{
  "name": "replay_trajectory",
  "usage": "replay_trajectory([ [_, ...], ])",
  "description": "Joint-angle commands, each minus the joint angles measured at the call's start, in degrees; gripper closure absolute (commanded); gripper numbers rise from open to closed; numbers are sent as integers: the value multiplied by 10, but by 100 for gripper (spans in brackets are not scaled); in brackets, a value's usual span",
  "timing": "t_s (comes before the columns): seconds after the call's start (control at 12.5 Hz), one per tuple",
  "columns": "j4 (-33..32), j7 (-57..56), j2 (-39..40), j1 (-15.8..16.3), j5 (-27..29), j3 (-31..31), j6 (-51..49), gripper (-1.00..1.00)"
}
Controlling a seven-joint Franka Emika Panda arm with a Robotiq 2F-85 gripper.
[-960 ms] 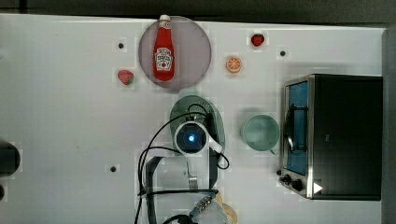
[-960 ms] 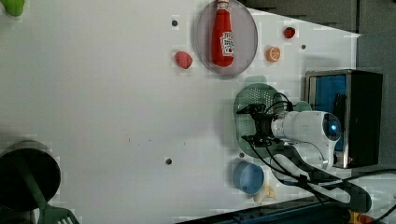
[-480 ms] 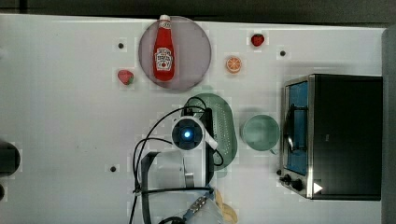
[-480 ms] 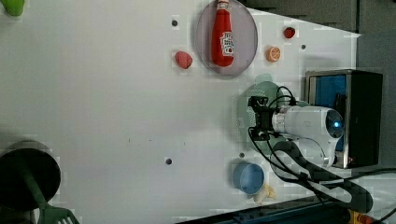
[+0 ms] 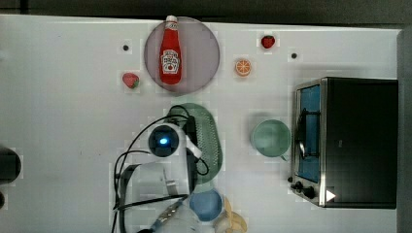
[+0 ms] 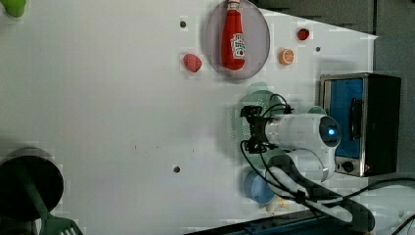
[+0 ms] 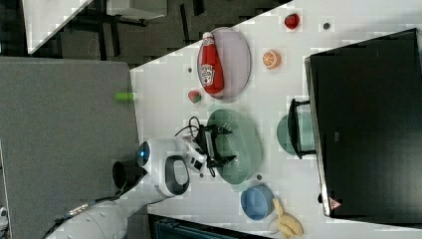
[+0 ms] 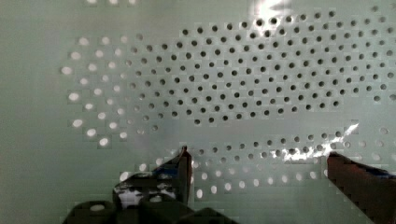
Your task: Drag strainer right to left.
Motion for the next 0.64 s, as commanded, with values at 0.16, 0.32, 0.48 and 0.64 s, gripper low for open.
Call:
replay_trajectory([
  [0.16,59,84,16,44,24,15,-41,-100],
  [0.32,77,106,22,62,35,17,-55,-100],
  [0.48,91,121,29,79,41,17,-63,-100],
  [0.64,104,125,35,96,56,17,-67,-100],
])
